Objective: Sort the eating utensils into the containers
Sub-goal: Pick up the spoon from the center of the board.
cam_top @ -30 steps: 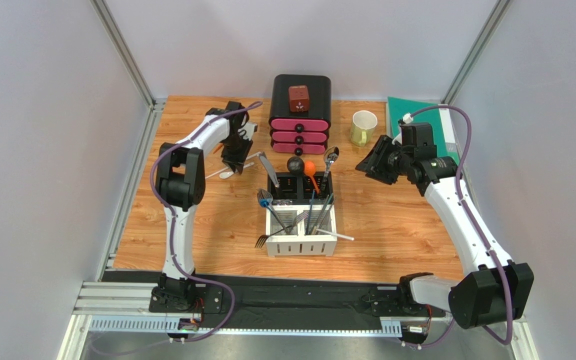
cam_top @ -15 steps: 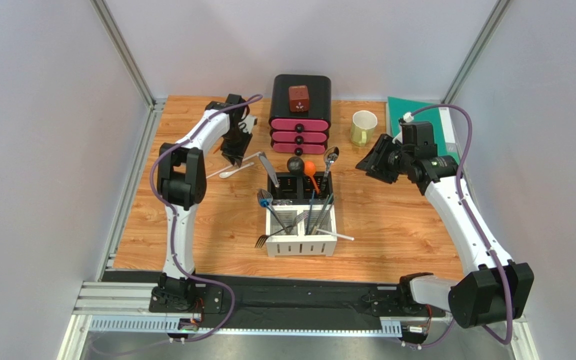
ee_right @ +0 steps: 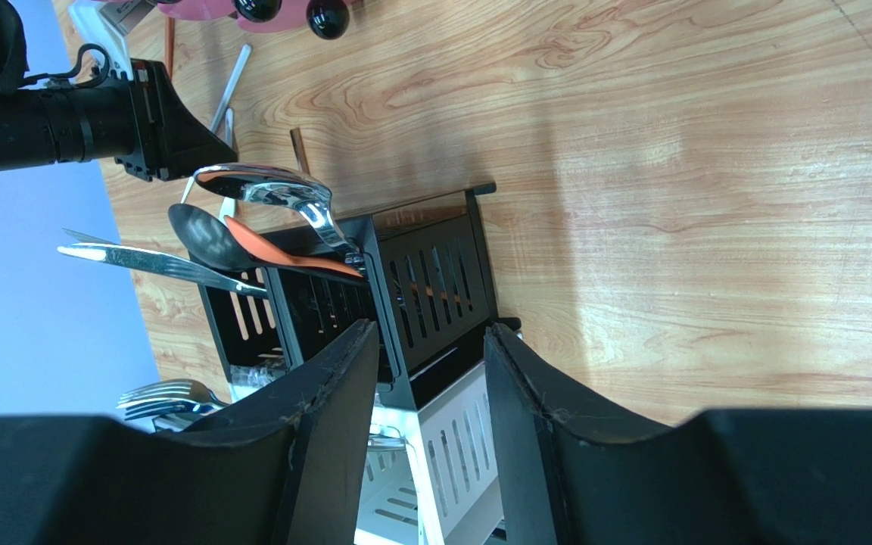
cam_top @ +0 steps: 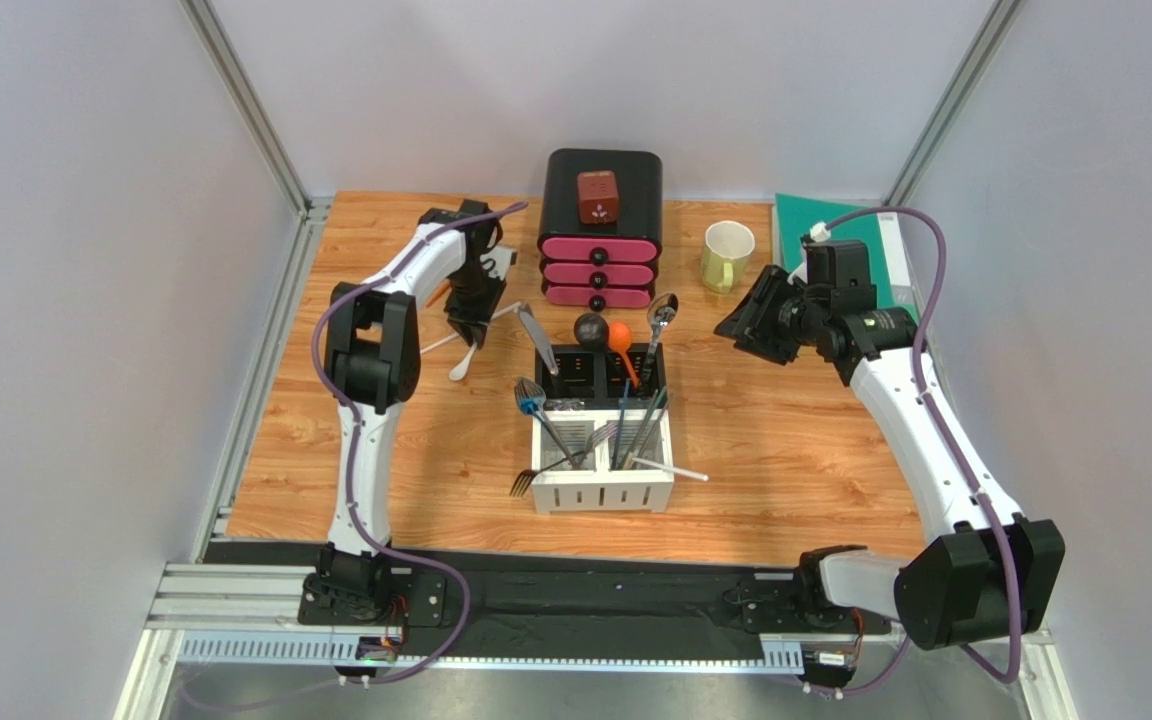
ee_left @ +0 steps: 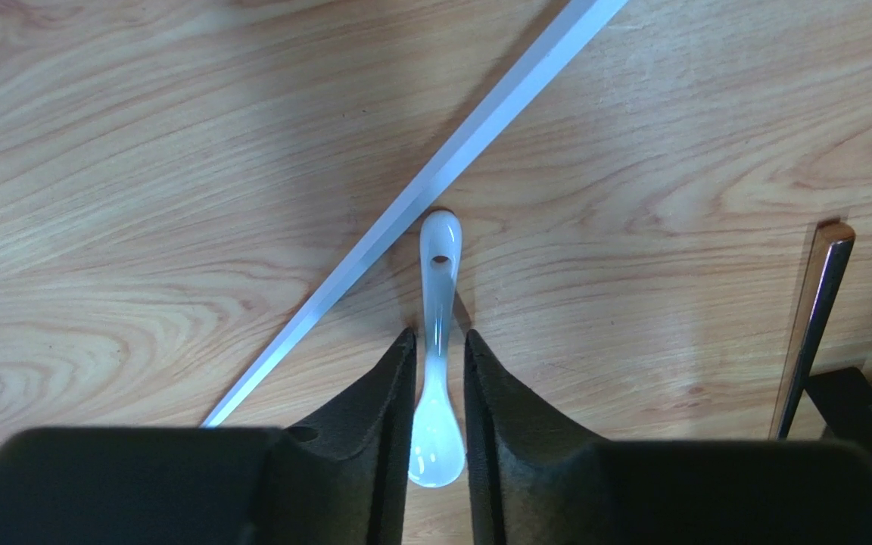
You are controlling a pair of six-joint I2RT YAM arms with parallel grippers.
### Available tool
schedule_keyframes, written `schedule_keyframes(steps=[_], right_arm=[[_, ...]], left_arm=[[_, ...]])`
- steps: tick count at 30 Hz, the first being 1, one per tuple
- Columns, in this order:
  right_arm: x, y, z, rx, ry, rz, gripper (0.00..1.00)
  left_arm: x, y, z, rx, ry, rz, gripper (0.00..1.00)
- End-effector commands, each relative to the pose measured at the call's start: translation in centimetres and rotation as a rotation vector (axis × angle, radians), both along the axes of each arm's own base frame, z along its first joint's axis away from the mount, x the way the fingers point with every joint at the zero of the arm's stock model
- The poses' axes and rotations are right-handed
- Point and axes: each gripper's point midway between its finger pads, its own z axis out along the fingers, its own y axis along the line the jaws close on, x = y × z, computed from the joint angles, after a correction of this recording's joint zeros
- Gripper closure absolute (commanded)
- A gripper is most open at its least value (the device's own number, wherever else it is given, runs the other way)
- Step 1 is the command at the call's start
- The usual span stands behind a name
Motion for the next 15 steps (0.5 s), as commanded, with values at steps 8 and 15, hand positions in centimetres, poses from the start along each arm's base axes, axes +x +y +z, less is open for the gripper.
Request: schedule_keyframes(steps=[8, 15], right_arm=[[1.5, 0.2, 2.9, 0.029, -0.079, -0.003, 0.55], [1.5, 0.2, 2.6, 0.037, -0.078, -0.003, 0.55]], left_arm=[[-3.9, 0.1, 0.4, 0.02, 0.099, -0.003, 0.97], [-6.0, -0.5, 3.7, 0.028, 0.038, -0.027, 1.0]])
